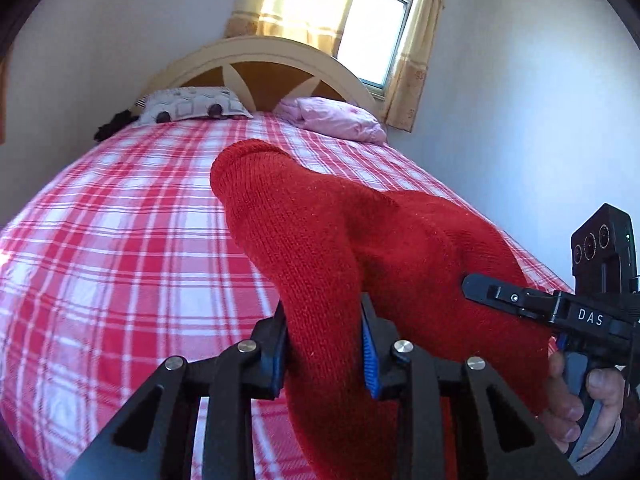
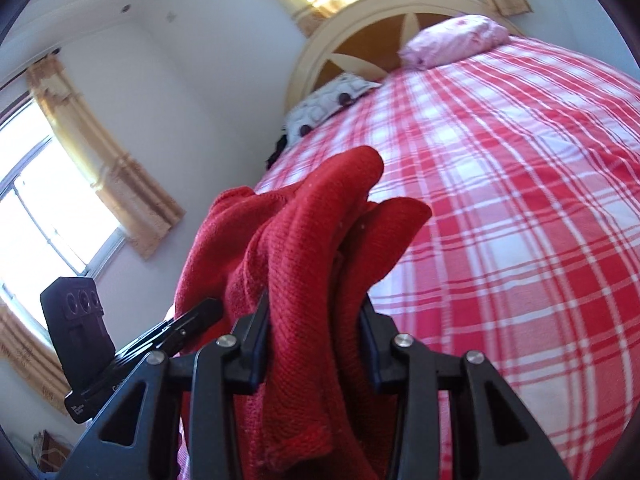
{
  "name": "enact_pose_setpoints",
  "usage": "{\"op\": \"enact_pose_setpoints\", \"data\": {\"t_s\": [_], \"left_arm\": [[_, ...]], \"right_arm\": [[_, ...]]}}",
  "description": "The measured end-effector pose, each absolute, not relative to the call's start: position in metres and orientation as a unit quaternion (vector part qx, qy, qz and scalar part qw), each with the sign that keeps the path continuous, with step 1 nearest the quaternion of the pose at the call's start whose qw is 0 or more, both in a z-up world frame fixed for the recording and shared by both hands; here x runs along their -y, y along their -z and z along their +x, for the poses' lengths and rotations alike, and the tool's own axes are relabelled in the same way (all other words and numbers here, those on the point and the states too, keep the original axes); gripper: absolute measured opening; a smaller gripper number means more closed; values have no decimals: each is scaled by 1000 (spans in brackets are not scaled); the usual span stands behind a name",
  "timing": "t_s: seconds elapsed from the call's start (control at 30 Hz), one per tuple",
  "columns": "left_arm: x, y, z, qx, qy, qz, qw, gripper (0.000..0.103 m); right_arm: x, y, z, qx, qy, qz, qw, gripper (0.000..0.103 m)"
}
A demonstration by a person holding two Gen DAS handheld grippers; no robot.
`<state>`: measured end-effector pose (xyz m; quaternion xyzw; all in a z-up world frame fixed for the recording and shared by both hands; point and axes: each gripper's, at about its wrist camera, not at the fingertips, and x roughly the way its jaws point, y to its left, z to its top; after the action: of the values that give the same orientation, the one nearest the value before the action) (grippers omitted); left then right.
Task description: Fold small clothes
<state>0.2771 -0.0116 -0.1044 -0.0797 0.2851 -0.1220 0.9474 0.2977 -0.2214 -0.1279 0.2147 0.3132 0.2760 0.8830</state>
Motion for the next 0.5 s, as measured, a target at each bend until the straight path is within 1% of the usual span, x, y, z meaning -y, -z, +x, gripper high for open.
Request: {"op": "enact_pose_setpoints", "data": {"t_s": [0.3,0.5], "left_arm": [[-36,94,224,-263,59,-63,961,31],[-68,92,196,-254,29,-75,964,31]], "right_arm": [[162,118,271,-306,-333,192,871,40],[125,113,253,-305,-359,171,865,40]]}}
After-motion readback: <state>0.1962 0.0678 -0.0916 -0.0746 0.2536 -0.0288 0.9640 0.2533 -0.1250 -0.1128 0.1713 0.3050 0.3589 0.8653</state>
